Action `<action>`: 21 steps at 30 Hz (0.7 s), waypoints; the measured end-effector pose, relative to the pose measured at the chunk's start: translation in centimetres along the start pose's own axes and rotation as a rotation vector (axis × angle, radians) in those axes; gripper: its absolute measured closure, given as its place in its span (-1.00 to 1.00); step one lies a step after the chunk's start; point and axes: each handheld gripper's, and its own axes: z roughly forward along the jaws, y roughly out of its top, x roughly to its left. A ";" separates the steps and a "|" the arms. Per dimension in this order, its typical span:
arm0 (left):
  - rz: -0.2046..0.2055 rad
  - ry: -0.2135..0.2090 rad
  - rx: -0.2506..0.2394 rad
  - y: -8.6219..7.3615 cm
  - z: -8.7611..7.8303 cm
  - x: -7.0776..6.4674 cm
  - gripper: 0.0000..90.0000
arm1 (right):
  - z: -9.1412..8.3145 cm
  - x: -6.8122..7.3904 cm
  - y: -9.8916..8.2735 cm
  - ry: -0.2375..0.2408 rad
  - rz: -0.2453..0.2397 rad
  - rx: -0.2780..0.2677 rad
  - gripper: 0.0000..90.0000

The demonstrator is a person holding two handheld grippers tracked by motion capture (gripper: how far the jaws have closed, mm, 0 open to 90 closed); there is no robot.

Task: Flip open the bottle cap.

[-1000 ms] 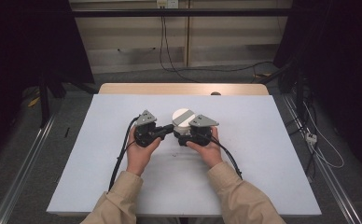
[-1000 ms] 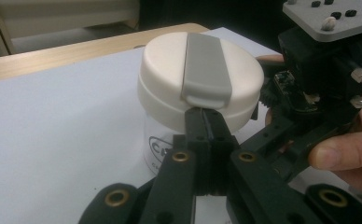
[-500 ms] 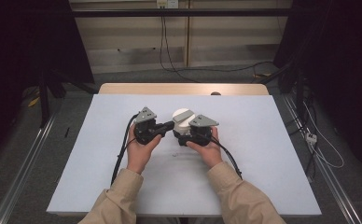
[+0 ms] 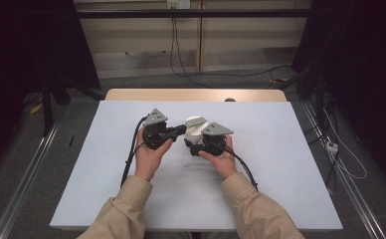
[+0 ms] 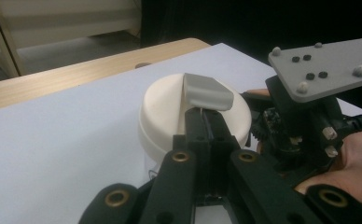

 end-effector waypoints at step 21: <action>0.006 0.007 0.002 1.5 0.4 0.0 1.00 | 0.0 0.1 0.0 -0.002 -0.002 -0.001 -0.58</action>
